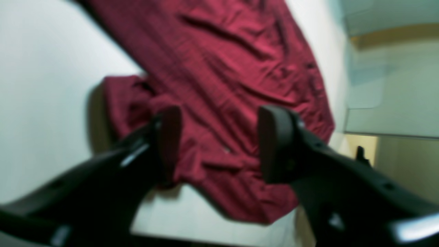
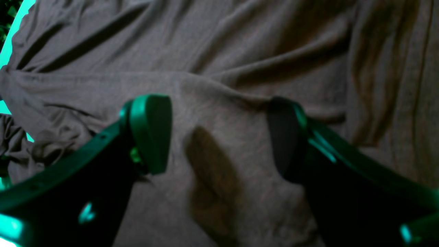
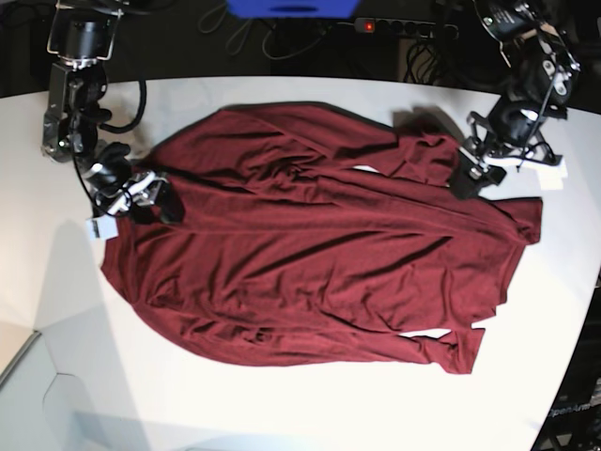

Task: Layout the t-shirt on the table in an organized manner, then fold the t-shirt properly
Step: 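Grasp the shirt collar edge with the left gripper and pull it outward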

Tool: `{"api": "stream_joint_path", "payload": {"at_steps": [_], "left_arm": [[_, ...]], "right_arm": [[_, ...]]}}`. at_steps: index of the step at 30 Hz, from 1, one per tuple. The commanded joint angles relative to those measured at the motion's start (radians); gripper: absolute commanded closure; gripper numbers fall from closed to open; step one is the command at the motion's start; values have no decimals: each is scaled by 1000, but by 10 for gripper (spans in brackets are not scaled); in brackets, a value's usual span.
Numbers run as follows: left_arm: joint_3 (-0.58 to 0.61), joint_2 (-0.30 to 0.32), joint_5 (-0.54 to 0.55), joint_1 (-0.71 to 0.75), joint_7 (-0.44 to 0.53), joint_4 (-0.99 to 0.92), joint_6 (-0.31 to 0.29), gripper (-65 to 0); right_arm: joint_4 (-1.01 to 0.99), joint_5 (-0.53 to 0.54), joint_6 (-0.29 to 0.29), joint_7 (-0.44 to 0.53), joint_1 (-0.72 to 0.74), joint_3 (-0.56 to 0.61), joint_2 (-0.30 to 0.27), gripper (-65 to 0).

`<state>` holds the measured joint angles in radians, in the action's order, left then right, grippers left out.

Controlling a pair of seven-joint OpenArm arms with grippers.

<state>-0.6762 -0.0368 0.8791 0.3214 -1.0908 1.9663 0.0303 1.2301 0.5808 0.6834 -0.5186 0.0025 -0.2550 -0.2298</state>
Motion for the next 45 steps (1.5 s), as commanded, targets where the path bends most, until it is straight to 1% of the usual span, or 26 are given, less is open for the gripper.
{"api": "stream_joint_path", "payload": {"at_steps": [1, 3, 5, 11, 17, 21, 22, 24, 28, 29, 33, 34, 35, 37, 38, 40, 45], "left_arm": [[19, 7, 22, 18, 4, 15, 10, -394], [48, 30, 22, 48, 13, 15, 10, -437], [57, 50, 19, 57, 13, 5, 10, -458], [54, 53, -28, 35, 13, -98, 7, -458], [52, 53, -30, 32, 14, -107, 7, -458], [52, 53, -30, 31, 14, -147, 7, -456], [52, 53, -30, 31, 14, -161, 7, -448], [54, 53, -30, 29, 14, -181, 7, -404], [52, 53, -28, 11, 14, -206, 7, -268], [52, 53, -24, 11, 14, -207, 7, -248], [52, 53, -22, 11, 14, -201, 7, -215], [51, 53, -22, 11, 14, -200, 7, -186], [49, 53, -22, 11, 14, -196, 7, -141], [19, 50, -21, 11, 14, -195, 7, -26], [3, 48, -22, 11, 14, -195, 7, 0], [-23, 50, -27, 8, 14, -196, 7, -11], [-136, 54, -19, -21, 14, -193, 7, 0]], "right_arm": [[12, 18, 15, 24, 15, -4, -10, -440], [12, 18, 15, 24, 15, -4, -10, -440], [12, 18, 15, 24, 15, -4, -10, -440], [12, 18, 15, 24, 15, -4, -9, -440], [12, 18, 15, 24, 14, -4, -9, -440], [12, 18, 15, 24, 14, -4, -9, -440], [12, 18, 15, 24, 14, -4, -9, -440], [12, 18, 15, 24, 14, -4, -9, -440], [12, 18, 15, 24, 14, -4, -9, -440], [12, 18, 15, 24, 14, -4, -9, -440], [12, 18, 15, 24, 14, -5, -9, -440], [12, 18, 15, 24, 14, -5, -9, -440], [12, 18, 15, 24, 14, -5, -9, -440], [12, 18, 15, 24, 14, -5, -9, -440], [12, 18, 15, 24, 14, -5, -9, -440], [12, 17, 15, 24, 14, -5, -10, -440], [12, 17, 15, 24, 15, -5, -13, -440]]}}
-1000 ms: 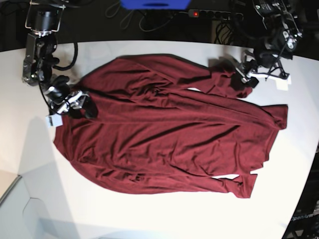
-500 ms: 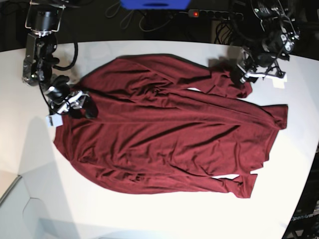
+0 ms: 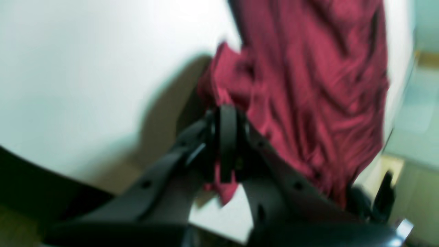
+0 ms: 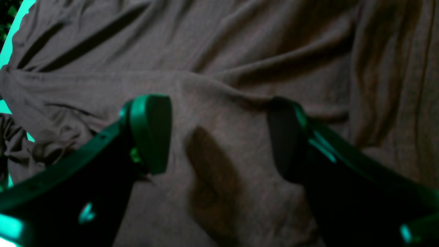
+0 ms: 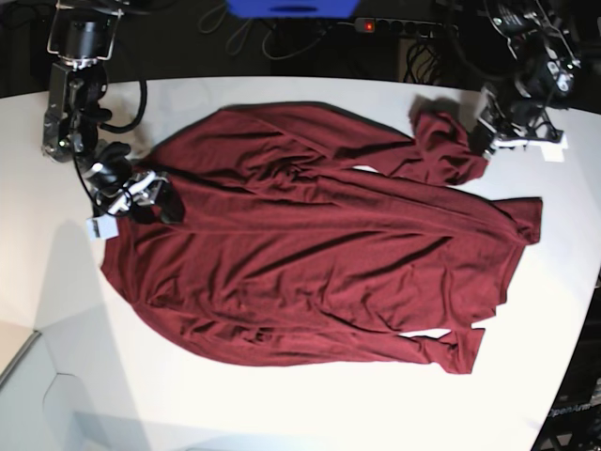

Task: Layout the t-shirt on the table in an organized manner, then fold the t-shirt properly
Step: 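Grasp the shirt collar edge with the left gripper and pull it outward, then grasp the shirt side with the left gripper and drag it toward the hem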

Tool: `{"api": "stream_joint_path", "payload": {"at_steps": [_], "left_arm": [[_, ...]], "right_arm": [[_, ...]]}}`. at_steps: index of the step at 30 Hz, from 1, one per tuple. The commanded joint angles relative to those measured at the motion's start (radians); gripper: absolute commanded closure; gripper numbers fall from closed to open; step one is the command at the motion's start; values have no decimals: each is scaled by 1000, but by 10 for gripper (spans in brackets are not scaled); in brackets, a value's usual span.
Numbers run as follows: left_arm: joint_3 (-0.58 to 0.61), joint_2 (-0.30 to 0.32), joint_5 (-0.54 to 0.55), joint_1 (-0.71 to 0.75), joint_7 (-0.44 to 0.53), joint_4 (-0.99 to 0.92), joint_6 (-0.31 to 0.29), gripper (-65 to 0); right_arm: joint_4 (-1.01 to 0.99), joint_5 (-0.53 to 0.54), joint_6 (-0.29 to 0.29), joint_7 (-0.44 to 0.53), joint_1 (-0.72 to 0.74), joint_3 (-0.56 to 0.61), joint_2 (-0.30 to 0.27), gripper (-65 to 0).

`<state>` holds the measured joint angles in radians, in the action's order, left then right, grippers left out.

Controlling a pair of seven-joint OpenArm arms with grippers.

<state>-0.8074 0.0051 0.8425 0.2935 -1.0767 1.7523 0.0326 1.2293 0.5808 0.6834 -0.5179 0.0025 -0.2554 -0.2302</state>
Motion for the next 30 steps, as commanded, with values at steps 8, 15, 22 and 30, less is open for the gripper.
{"api": "stream_joint_path", "payload": {"at_steps": [8, 15, 22, 30], "left_arm": [[-208, 108, 18, -133, -3, 36, 5, 0], [-206, 158, 7, -261, -12, -21, 5, 0], [-175, 157, 5, -270, -13, -32, 7, -1], [-99, 235, 5, -236, -15, -243, 11, -45]], "right_arm": [[13, 17, 15, 23, 20, -5, -15, -440], [13, 17, 15, 23, 20, -5, -10, -440], [13, 17, 15, 23, 15, -5, -10, -440], [-26, 17, 15, 23, 18, -5, -13, -440]]}}
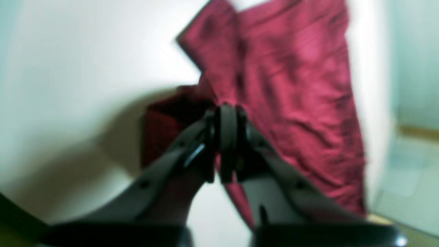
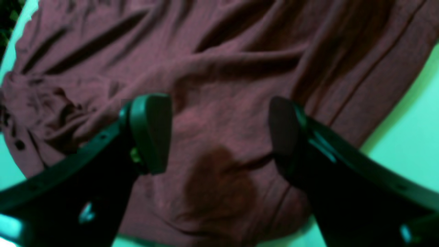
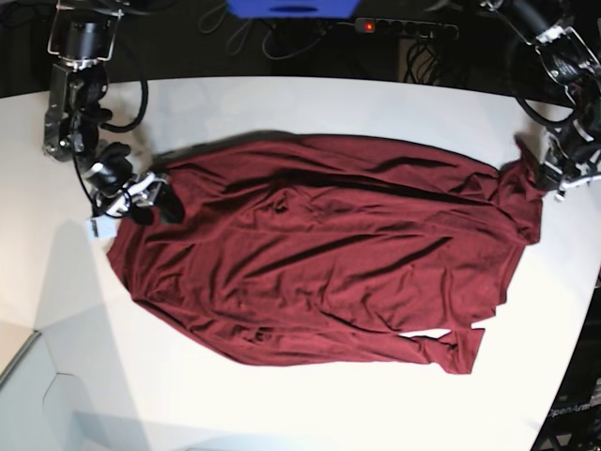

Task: Layout the t-shirt on the table in an organized manner, then fold the t-shirt properly
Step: 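Grasp the shirt side with the left gripper and drag it toward the hem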

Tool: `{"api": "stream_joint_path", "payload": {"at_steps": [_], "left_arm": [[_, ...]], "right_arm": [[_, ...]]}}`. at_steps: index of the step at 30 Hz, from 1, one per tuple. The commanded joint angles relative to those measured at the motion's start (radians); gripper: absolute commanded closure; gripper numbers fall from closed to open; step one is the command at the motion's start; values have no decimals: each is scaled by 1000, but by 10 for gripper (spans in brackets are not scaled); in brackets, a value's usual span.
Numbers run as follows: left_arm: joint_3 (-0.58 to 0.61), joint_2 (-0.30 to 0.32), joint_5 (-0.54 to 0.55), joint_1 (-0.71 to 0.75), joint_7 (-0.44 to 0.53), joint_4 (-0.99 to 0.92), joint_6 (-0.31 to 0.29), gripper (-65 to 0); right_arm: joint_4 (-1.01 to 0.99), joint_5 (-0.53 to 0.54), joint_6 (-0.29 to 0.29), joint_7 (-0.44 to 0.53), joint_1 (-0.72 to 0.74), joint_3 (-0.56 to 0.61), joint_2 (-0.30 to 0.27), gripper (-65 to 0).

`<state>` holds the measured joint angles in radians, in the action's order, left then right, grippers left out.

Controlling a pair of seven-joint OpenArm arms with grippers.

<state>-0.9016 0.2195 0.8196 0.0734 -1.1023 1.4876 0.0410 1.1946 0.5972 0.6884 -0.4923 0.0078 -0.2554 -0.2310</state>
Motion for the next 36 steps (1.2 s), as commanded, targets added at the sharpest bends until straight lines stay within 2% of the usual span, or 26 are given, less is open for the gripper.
{"api": "stream_joint_path", "payload": {"at_steps": [1, 4, 5, 9, 11, 16, 20, 25, 29, 33, 36], "left_arm": [[5, 37, 30, -16, 12, -2, 3, -83], [6, 56, 33, -16, 21, -41, 3, -221], [2, 57, 33, -17, 24, -45, 0, -247], [-35, 56, 59, -33, 24, -17, -2, -271], [-41, 53, 99, -60, 18, 23, -2, -271], [-34, 44, 159, -149, 24, 44, 3, -271], [-34, -1, 85, -278, 24, -38, 3, -271], [16, -39, -85, -393, 44, -166, 0, -271], [135, -53, -191, -407, 224, -298, -2, -270], [240, -42, -217, -346, 368, -368, -2, -270], [259, -13, -222, -281, 371, -373, -2, -270]], "right_arm": [[5, 0, 10, -3, 14, -5, -14, -440], [9, 0, 10, -3, 11, -5, -15, -440], [12, 0, 10, -3, 10, -5, -15, -440], [12, 0, 10, -1, 11, -6, -15, -439], [12, 0, 10, 33, 10, -6, -14, -410], [12, 0, 10, 77, 8, -3, -11, -196], [11, 0, 10, 77, 7, -2, -9, -2], [6, -1, 10, 77, -4, 0, -9, 0], [6, -1, 10, 79, -12, 0, -11, 0], [6, -1, 10, 79, -13, 0, -17, 0], [5, -1, 10, 82, -15, -2, -43, 0]]}}
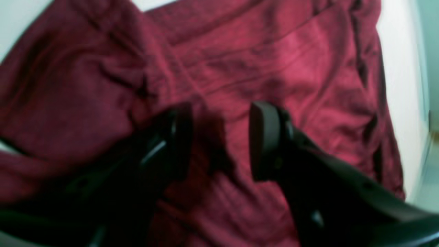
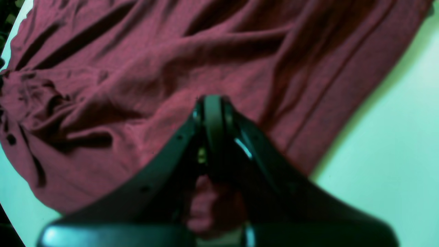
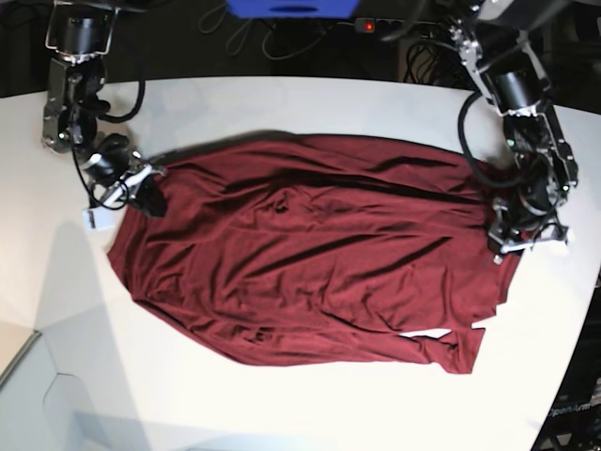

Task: Layout the t-shirt on the table in an organized manner, then fold the t-shirt properly
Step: 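Grasp the shirt side with the left gripper and drag it toward the hem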

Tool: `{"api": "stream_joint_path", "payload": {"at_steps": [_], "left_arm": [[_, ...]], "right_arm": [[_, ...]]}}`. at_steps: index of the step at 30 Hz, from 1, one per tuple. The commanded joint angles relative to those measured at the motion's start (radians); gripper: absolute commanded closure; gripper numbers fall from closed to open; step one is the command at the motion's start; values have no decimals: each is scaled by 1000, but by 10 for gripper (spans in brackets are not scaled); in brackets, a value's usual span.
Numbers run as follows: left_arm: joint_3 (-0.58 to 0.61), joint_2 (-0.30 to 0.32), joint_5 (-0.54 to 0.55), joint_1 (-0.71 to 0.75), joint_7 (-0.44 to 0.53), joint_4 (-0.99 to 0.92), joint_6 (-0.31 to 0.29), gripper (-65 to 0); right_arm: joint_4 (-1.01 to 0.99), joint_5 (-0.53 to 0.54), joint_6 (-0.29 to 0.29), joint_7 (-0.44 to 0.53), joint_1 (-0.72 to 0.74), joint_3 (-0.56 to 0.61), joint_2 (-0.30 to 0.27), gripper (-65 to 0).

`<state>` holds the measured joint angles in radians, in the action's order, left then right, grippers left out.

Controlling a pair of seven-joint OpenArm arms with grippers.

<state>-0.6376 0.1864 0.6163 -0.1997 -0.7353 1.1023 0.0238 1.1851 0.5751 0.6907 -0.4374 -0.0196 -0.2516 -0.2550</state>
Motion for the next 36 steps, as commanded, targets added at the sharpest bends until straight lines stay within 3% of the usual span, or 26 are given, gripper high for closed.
{"api": "stream_joint_path", "payload": {"at_steps": [1, 7, 13, 17, 25, 29, 36], "left_arm": [[0, 31, -19, 7, 6, 8, 15, -270], [-6, 112, -13, 145, 13, 14, 15, -270], [-8, 124, -9, 205, 15, 69, 15, -270], [-8, 111, -9, 204, 13, 109, 15, -270], [-8, 63, 41, 197, 6, 321, 15, -270], [-8, 71, 118, 194, 6, 384, 17, -271], [-8, 71, 116, 150, 15, 350, 18, -274]], "right_arm": [[14, 21, 7, 28, 13, -7, -20, 0], [-12, 21, 7, 32, 17, -10, -68, 0], [-90, 21, 7, 32, 46, -10, -97, 0], [-26, 23, 7, 22, 39, -7, -86, 0], [192, 21, 7, -24, -1, 16, 10, 0], [154, 21, 7, -100, 70, 62, 10, 0], [37, 21, 7, -105, 180, 128, 13, 0]]}}
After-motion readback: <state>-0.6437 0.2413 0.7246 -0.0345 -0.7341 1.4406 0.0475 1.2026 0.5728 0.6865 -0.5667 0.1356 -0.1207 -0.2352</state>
